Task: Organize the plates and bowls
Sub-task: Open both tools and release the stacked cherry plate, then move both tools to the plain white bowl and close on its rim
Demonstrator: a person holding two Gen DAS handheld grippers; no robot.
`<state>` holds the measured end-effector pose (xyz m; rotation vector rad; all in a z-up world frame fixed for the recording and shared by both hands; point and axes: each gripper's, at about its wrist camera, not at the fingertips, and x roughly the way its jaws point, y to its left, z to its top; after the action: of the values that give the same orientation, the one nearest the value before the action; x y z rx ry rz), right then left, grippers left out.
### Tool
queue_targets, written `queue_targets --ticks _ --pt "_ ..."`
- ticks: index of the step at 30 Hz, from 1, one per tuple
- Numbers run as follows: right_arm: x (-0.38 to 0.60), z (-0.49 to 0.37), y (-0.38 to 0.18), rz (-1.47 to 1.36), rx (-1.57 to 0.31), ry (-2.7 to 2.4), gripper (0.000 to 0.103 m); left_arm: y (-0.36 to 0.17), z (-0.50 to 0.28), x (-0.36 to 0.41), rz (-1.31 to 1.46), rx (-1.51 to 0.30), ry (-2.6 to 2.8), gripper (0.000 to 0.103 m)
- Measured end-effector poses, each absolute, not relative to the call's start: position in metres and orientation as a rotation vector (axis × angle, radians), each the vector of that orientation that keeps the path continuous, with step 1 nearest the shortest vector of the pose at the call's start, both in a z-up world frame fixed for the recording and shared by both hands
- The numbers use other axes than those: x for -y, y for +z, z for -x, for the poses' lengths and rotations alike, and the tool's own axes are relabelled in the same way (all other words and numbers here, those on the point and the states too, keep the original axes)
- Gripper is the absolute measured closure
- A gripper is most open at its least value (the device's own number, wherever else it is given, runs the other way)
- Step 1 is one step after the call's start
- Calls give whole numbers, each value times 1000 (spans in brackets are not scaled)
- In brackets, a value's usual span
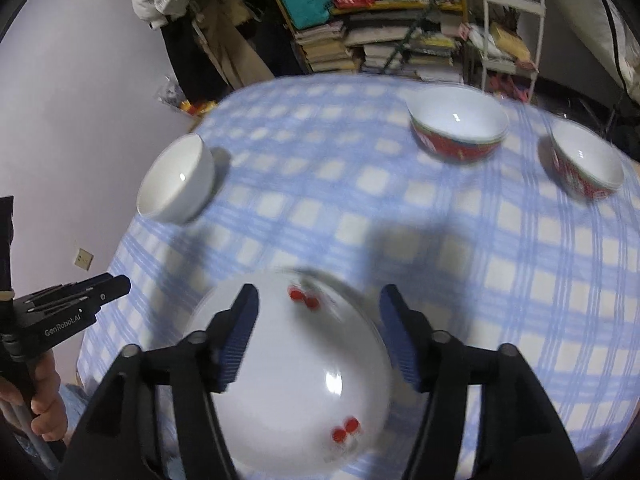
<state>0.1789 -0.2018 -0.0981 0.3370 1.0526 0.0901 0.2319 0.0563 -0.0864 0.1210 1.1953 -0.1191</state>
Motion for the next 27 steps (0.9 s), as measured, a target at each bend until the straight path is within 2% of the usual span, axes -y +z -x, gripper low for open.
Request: queue_targets --ticks 1,2,3,6,14,25,27 --pt "199 -184 -96 -340 -1049 90 18 -84 -235 -60 -127 -1182 -112 43" --pt "197 -190 -94 -354 -1041 95 10 -82 -238 -63 -129 -1170 -105 33" --pt "195 -195 -92 -375 -1030 104 6 -79 -244 -69 -126 -1156 -98 28" --pt "189 -213 -92 -424 -1029 123 4 -76 -260 -81 -110 -1152 -91 21" --pt "161 -258 -94 -421 -1042 159 3 -82 -307 -111 -93 -1139 -26 18" --pt "105 -322 -100 -246 -1066 199 3 -117 -361 -138 48 -1184 -67 18" --pt "96 -332 -104 -231 -1076 203 3 -126 -367 -137 61 -1202 -74 21"
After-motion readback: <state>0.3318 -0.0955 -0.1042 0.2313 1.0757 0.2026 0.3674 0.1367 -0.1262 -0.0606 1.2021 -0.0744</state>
